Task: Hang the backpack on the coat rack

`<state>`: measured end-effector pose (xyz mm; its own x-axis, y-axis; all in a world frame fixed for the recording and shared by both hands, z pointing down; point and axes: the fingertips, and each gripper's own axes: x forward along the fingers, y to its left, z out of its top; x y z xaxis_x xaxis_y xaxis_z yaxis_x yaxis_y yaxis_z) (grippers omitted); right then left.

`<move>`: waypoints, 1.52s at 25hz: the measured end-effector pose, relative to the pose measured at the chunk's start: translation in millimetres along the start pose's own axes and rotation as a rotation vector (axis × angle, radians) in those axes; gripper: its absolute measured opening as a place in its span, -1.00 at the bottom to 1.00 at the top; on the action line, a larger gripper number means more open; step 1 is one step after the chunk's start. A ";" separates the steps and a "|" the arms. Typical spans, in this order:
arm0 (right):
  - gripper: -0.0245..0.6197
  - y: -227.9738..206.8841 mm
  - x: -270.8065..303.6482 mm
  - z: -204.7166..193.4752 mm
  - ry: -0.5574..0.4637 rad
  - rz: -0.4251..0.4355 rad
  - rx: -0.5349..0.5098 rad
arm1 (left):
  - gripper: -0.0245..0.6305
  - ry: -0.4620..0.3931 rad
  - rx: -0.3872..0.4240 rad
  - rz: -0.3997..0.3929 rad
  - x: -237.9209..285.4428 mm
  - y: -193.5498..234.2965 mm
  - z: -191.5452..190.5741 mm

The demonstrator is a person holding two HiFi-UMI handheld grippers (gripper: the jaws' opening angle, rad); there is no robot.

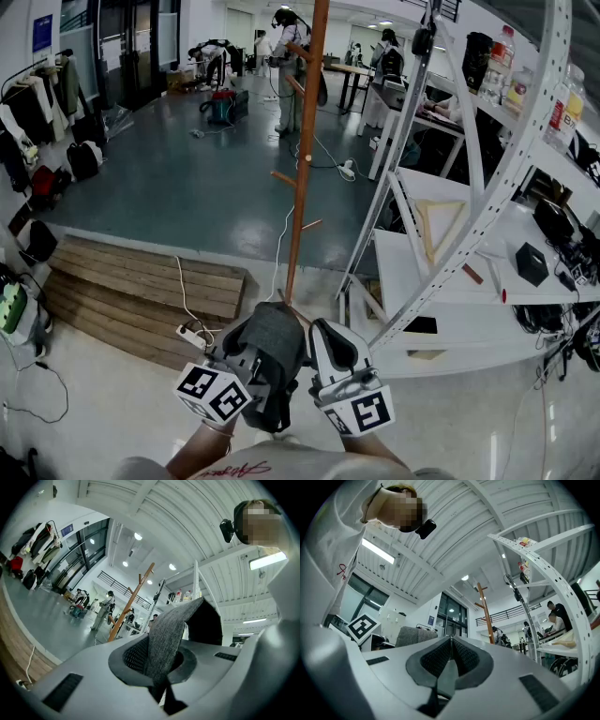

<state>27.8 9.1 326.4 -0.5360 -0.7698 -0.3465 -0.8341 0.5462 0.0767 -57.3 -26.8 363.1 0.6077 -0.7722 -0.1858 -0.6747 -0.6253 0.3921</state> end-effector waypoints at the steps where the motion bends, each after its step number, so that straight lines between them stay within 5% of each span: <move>1: -0.84 0.3 0.9 0.3 -0.006 0.001 0.000 | -0.82 0.006 0.004 0.008 0.0 -0.2 1.1; 24: -0.84 2.5 -2.3 11.3 -0.061 0.060 -0.042 | -0.82 0.008 0.031 0.055 2.8 -4.1 6.0; 38: -0.84 -37.2 8.4 -9.2 -0.056 0.085 0.014 | -0.82 -0.066 0.083 0.112 47.6 14.8 24.6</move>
<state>53.1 -20.7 329.2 -0.5961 -0.7014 -0.3907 -0.7841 0.6133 0.0953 -48.7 -75.6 337.8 0.4992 -0.8418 -0.2053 -0.7709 -0.5397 0.3383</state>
